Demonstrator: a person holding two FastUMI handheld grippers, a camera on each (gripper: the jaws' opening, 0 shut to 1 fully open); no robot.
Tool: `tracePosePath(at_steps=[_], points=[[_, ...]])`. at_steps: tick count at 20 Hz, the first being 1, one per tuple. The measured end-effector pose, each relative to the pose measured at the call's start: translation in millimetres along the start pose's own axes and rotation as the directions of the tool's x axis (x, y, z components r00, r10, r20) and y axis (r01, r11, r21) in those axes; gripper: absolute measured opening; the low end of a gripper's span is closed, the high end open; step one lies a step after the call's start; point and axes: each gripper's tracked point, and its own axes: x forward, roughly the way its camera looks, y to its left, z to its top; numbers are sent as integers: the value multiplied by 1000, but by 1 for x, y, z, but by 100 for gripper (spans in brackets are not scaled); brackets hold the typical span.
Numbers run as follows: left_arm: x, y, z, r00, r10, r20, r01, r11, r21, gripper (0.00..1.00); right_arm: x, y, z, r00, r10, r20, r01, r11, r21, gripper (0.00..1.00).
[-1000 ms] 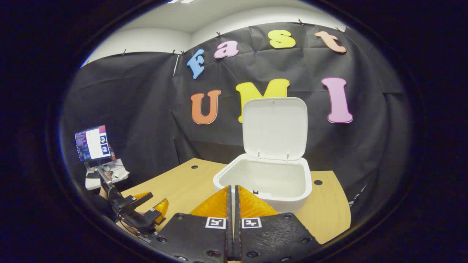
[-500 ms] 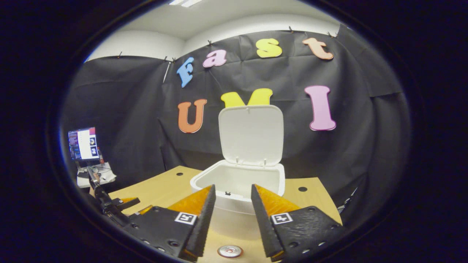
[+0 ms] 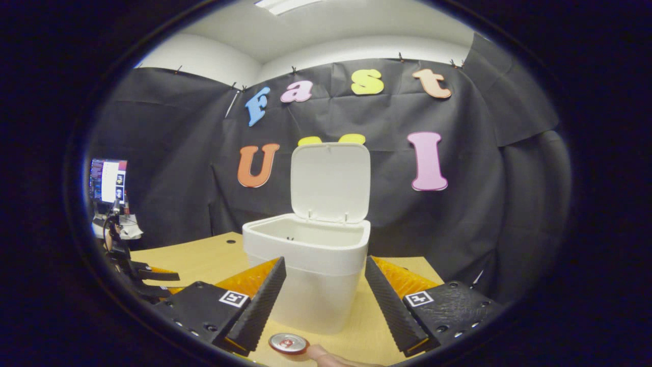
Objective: Press the lid of the desktop garbage bin to open it, pick up the crumpled paper on the desktop and throw it into the bin, then pick up the pop can on the desktop and drop it into the bin, and finally close the garbage bin lid.
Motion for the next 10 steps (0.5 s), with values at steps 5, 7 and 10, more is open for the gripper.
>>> tracePosePath(at_steps=[5,7,10], points=[[-3,-29,-33,988,-83,-128,83,997,-5,93,-44,5,-51,999,30,-33,-29,999,42,95],[1,-39,-49,978,-101,-184,100,995,-12,92,-57,-5,-65,1000,-4,-9,4,1000,25,95],[6,-43,-67,971,-78,-227,89,995,40,92,-71,-6,-92,1000,-21,-5,21,998,60,95]])
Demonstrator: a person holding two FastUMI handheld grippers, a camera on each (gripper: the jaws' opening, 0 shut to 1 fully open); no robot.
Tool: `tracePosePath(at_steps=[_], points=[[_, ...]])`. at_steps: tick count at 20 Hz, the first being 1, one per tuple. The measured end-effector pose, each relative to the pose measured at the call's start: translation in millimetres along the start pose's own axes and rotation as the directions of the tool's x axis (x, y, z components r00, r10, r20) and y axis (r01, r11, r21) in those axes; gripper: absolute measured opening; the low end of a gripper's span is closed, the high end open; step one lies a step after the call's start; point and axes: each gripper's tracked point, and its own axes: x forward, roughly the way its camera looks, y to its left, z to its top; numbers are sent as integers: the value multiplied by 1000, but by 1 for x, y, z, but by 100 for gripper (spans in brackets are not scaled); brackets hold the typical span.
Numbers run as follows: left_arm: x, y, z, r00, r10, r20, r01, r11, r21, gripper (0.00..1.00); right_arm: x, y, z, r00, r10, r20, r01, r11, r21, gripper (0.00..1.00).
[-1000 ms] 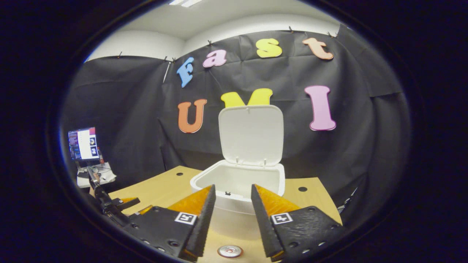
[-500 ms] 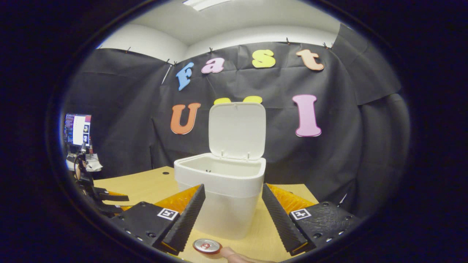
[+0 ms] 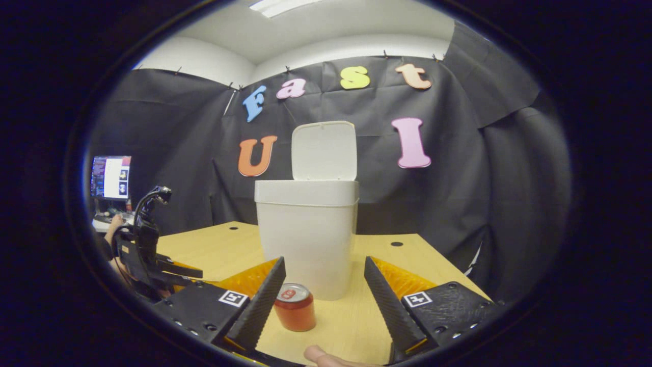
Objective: Press the lid of the desktop garbage bin to open it, pick up the crumpled paper on the desktop and throw it into the bin, then pick up the pop can on the desktop and drop it into the bin, and finally close the garbage bin lid.
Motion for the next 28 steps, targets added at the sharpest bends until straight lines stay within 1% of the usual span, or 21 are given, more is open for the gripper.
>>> tracePosePath(at_steps=[1,2,3,4,5,6,7,9,10,14,16,18,21,22,23,24,25,26,28], points=[[3,-1,-7,1000,6,-28,-5,1000,16,99,-4,3,-12,1000,13,-14,-13,1000,-4,95],[7,-1,-14,998,4,-67,-3,1000,26,88,-9,6,-16,999,39,-17,-39,999,5,94],[13,0,-18,996,1,-91,1,1000,29,90,-14,10,-21,997,70,-32,-70,997,12,95],[17,2,-19,995,3,-101,-1,1000,22,80,-16,11,-27,995,84,-48,-84,996,6,94],[18,5,-19,993,4,-117,-3,1000,10,77,-16,5,-32,996,71,-58,-71,997,-9,94],[14,3,-28,991,1,-136,-2,1000,-1,72,-15,1,-37,996,54,-67,-56,998,-20,95],[16,5,-31,988,8,-152,-10,1000,-13,71,-13,2,-46,996,48,-82,-50,998,-25,94],[17,8,-29,988,20,-152,-21,1000,-7,68,-11,12,-64,990,68,-126,-71,997,-16,94],[17,10,-27,987,29,-156,-30,1000,-3,63,-9,14,-72,987,75,-145,-76,997,-4,94],[18,14,-25,986,39,-160,-36,999,22,53,-3,24,-94,968,115,-225,-94,990,102,94],[22,14,-21,987,48,-156,-43,998,36,50,1,23,-101,964,106,-244,-83,991,103,95],[26,19,-13,989,58,-138,-53,998,41,48,5,20,-102,966,83,-243,-61,993,97,96],[24,20,3,995,40,-86,-38,999,17,47,13,27,-111,966,68,-251,-50,996,77,96],[23,23,11,997,45,-59,-44,999,18,47,17,33,-112,964,76,-256,-61,996,68,96],[21,26,19,998,53,-25,-52,998,21,47,20,38,-115,962,81,-262,-69,996,56,94],[19,29,28,998,58,9,-58,998,23,48,25,41,-115,962,76,-263,-68,997,38,96],[16,34,37,997,64,44,-65,998,21,47,30,40,-115,964,61,-258,-58,998,19,94],[12,36,46,994,69,84,-71,997,14,47,35,40,-116,966,49,-255,-48,999,9,96],[2,44,67,985,75,156,-76,997,-1,47,45,50,-123,958,72,-276,-66,997,30,96]])
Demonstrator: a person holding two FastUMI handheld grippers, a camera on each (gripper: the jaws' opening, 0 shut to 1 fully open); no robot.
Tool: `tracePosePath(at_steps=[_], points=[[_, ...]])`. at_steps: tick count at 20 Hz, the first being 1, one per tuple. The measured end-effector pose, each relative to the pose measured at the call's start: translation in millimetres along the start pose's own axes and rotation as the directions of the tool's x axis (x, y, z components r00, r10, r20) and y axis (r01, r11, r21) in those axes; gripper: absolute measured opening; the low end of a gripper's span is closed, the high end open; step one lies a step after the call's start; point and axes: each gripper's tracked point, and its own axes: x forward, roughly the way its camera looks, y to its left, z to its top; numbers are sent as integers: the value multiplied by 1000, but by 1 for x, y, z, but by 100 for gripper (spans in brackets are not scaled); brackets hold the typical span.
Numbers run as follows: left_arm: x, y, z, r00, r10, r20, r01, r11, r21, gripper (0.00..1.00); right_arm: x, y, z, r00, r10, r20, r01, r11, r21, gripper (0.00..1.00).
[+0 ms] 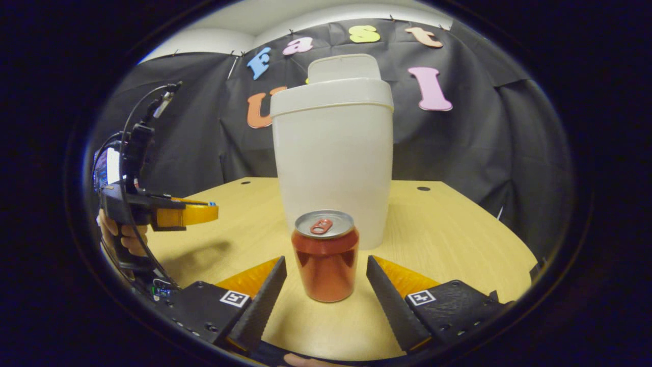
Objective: Press the lid of the desktop garbage bin to open it, pick up the crumpled paper on the desktop and throw it into the bin, then pick up the pop can on the desktop and drop it into the bin, and finally close the garbage bin lid.
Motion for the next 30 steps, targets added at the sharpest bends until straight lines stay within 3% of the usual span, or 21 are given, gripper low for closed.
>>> tracePosePath(at_steps=[4,6,11,20,25,30], points=[[-7,7,24,996,27,83,-26,1000,-14,47,22,3,-10,997,34,-65,-28,996,87,95],[-5,5,27,996,18,88,-17,1000,-19,47,28,3,-7,997,39,-70,-29,991,127,89],[-1,10,28,996,11,87,-8,999,-31,47,30,4,11,999,23,-32,-20,996,82,81],[-24,23,72,981,82,175,-74,996,-55,47,-4,7,119,983,58,172,-55,998,-18,79],[-37,16,99,978,71,196,-56,995,-84,47,-33,-16,169,957,47,286,-34,998,-51,79],[-35,11,145,968,123,219,-120,992,-25,47,-50,-51,210,938,28,345,-12,999,-48,78]])
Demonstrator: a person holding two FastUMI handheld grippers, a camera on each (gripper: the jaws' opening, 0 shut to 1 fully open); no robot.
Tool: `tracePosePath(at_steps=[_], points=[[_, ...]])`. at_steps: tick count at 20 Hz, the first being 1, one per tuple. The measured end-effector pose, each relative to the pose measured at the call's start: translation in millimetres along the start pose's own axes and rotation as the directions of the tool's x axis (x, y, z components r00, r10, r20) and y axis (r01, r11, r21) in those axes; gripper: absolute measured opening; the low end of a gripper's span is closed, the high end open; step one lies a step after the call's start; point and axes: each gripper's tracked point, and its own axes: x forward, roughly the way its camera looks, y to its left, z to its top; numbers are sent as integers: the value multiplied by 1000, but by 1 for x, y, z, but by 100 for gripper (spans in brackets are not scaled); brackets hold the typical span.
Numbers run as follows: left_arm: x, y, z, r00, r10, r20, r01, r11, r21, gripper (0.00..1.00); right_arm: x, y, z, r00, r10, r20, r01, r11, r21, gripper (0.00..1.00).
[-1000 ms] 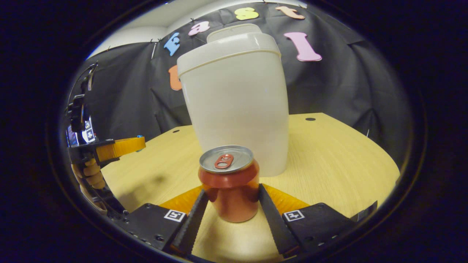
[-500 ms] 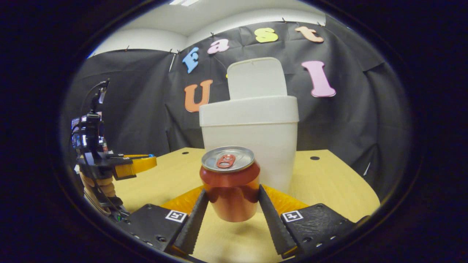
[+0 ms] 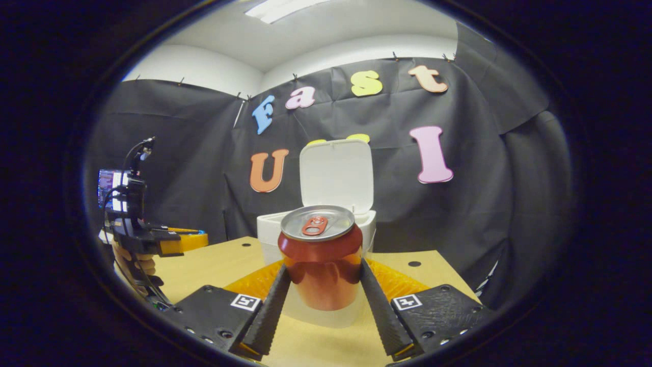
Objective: Press the lid of the desktop garbage bin to open it, pick up the crumpled paper on the desktop and throw it into the bin, then pick up the pop can on the desktop and drop it into the bin, and finally close the garbage bin lid.
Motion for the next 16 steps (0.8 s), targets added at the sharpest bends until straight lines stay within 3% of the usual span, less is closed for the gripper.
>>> tracePosePath(at_steps=[4,7,10,12,14,16], points=[[9,-20,40,997,-5,71,2,999,41,46,-5,-29,10,1000,-17,26,16,999,32,78],[18,-40,55,994,-22,109,17,999,46,48,-3,-34,-7,1000,10,-8,-9,995,102,79],[23,-61,73,988,-49,145,39,996,74,43,-1,-46,-20,1000,4,-26,-2,994,106,79],[28,-79,76,985,-97,146,92,995,38,46,-2,-52,-26,1000,-4,-26,7,995,104,79],[32,-99,87,976,-164,146,176,982,-69,46,-5,-58,-31,1000,-16,-23,18,995,99,80],[38,-108,106,968,-185,172,204,974,-101,47,-9,-63,-35,999,-26,-27,29,995,94,79]])
